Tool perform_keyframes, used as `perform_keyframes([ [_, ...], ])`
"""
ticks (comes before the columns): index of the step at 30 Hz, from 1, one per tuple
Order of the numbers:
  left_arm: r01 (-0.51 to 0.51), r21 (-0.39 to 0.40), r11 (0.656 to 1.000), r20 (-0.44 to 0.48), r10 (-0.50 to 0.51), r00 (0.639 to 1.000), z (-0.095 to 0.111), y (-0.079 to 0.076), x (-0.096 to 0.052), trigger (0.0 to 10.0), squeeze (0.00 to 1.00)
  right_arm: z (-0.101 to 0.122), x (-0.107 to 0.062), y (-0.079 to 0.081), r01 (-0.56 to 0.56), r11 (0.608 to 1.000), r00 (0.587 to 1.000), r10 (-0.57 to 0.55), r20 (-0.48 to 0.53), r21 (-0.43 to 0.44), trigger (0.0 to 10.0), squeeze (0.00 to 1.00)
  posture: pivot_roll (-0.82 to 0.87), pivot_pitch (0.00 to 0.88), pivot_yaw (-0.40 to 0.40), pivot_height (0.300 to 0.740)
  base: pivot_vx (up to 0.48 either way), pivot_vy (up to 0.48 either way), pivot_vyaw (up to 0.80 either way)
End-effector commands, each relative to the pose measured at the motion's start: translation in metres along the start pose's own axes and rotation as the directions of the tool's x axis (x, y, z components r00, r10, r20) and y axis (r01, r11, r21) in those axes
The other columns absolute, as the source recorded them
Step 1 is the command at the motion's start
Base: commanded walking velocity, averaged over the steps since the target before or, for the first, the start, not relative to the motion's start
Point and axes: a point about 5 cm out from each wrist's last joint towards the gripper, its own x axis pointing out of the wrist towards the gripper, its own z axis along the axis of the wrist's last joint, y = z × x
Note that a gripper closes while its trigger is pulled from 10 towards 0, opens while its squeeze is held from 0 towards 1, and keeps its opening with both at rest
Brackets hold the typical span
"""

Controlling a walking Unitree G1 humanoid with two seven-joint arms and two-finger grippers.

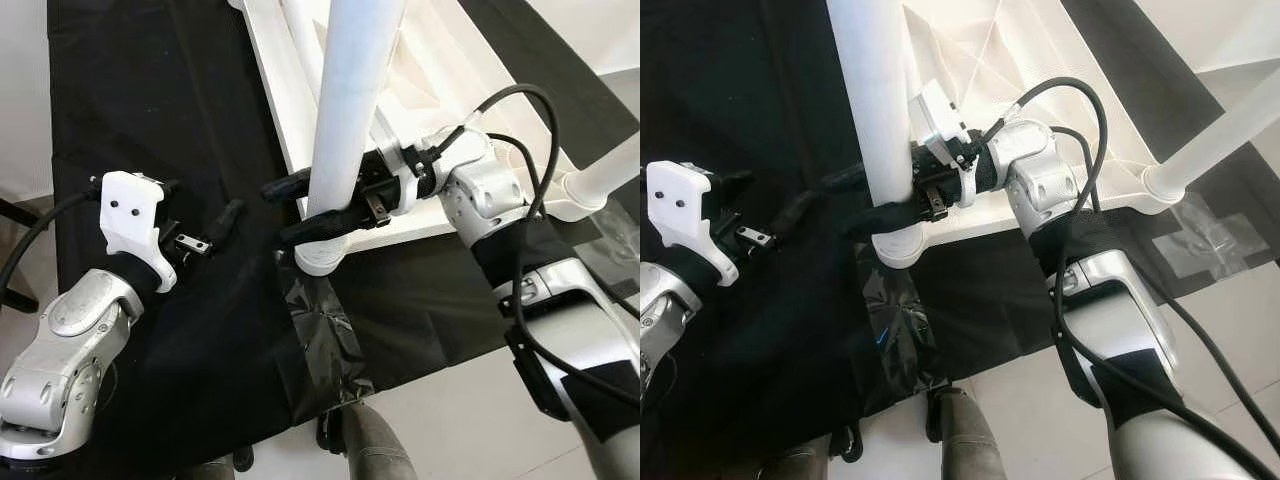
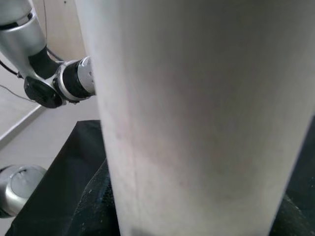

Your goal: Building children table

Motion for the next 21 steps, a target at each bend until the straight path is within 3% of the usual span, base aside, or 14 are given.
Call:
perform_keyframes([
  [1, 0.001, 0.01, 1.0, -0.023, -0.001, 1.0, -0.003, 0.0, -0.004, 10.0, 0.0, -0.037, -0.002, 0.015, -0.017, 0.991, 0.992, 0.033, -0.122, 0.131, 10.0, 0.0, 0.03, 0.471, -0.113, 0.74, 0.0, 0.0, 0.0],
  [9, -0.008, 0.012, 1.0, -0.02, 0.008, 1.0, -0.003, 0.001, -0.004, 10.0, 0.0, -0.035, -0.007, 0.015, 0.018, 0.99, 0.998, -0.009, -0.064, 0.139, 10.0, 0.0, 0.03, 0.47, -0.116, 0.74, 0.0, 0.0, 0.0],
  [12, -0.01, 0.012, 1.0, -0.019, 0.01, 1.0, -0.003, 0.002, -0.004, 10.0, 0.0, -0.036, -0.015, 0.017, 0.063, 0.982, 0.998, -0.065, 0.006, 0.181, 10.0, 0.0, 0.03, 0.471, -0.114, 0.74, 0.0, 0.0, 0.0],
  [21, -0.005, 0.013, 1.0, -0.016, 0.005, 1.0, -0.002, 0.001, -0.002, 10.0, 0.0, -0.038, -0.023, 0.025, 0.075, 0.971, 0.995, -0.087, 0.044, 0.228, 10.0, 0.0, 0.03, 0.468, -0.11, 0.74, 0.0, 0.0, 0.0],
])
